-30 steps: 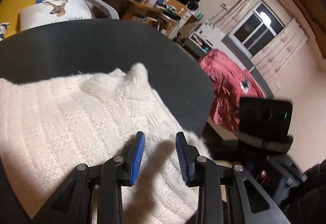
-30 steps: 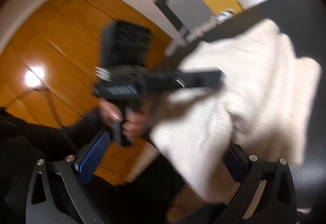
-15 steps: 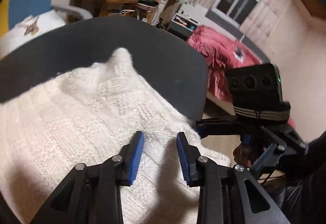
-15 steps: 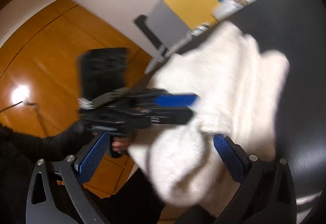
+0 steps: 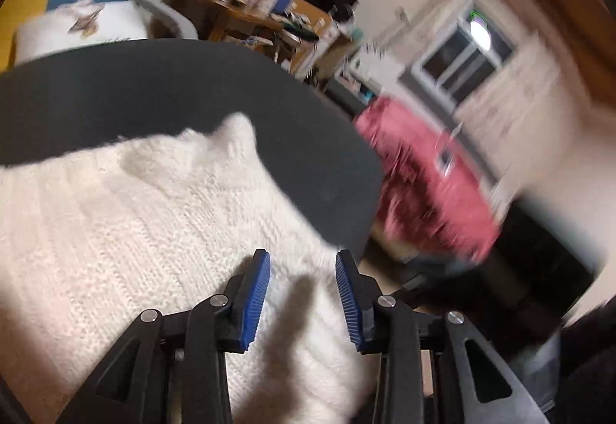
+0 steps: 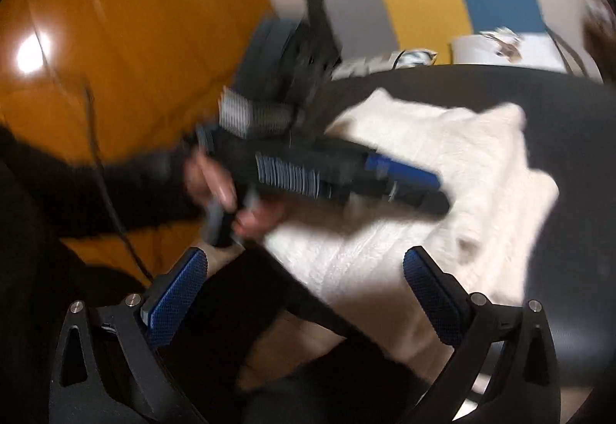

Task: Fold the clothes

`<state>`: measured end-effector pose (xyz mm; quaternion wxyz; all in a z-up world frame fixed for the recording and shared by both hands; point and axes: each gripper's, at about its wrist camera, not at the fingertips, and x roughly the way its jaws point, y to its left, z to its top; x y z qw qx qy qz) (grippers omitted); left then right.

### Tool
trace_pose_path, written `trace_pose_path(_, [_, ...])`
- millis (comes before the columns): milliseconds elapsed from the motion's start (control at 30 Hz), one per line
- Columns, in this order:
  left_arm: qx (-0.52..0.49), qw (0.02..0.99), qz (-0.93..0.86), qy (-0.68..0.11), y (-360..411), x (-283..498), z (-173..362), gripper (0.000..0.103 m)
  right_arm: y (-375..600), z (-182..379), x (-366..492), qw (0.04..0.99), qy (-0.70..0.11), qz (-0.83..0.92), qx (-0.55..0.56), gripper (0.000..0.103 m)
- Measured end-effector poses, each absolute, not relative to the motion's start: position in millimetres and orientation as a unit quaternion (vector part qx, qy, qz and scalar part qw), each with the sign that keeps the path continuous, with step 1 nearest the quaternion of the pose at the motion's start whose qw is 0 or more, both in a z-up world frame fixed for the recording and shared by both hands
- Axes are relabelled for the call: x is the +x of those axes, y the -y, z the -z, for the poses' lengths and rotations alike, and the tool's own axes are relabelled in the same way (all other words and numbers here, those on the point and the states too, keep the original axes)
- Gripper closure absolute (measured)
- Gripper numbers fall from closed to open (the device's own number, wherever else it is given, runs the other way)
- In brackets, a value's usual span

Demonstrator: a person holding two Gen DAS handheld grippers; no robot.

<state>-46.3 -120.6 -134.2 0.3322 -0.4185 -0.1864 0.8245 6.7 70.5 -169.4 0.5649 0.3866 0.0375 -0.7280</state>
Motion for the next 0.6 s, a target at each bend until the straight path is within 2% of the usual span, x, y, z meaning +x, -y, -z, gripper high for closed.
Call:
trace_pose_path(100, [-0.415,0.278,-0.847,0.183,141,-50,136,0.069,-60,203,-7,0.521,-0.068,0.73,0.437,0.0])
trace_pose_path(167, [-0.428,0.25,-0.847,0.191,149,-54,145,0.077,-72,211,-10,0.527,-0.033,0.731,0.432,0.001])
trace_pose_path(200, [-0.425,0.251,-0.848,0.194,149,-53,145,0.077,-77,211,-11,0.53,-0.016,0.727,0.436,0.001])
trace_pose_path(233, [-0.422,0.252,-0.848,0.196,149,-52,144,0.075,-79,211,-12,0.529,-0.013,0.725,0.44,0.001])
trace_pose_path(267, [-0.419,0.255,-0.849,0.197,150,-52,143,0.068,-81,210,-12,0.528,-0.01,0.724,0.444,0.001])
trace_pose_path(367, [-0.407,0.268,-0.853,0.188,152,-59,130,0.068,-79,196,-12,0.528,-0.028,0.719,0.45,0.001])
trace_pose_path(500, [-0.398,0.278,-0.857,0.174,155,-73,117,0.068,-71,154,-15,0.546,-0.066,0.739,0.388,0.0])
trace_pose_path(600, [-0.398,0.29,-0.854,0.169,151,-90,111,0.068,-51,146,-27,0.548,-0.085,0.748,0.365,0.0])
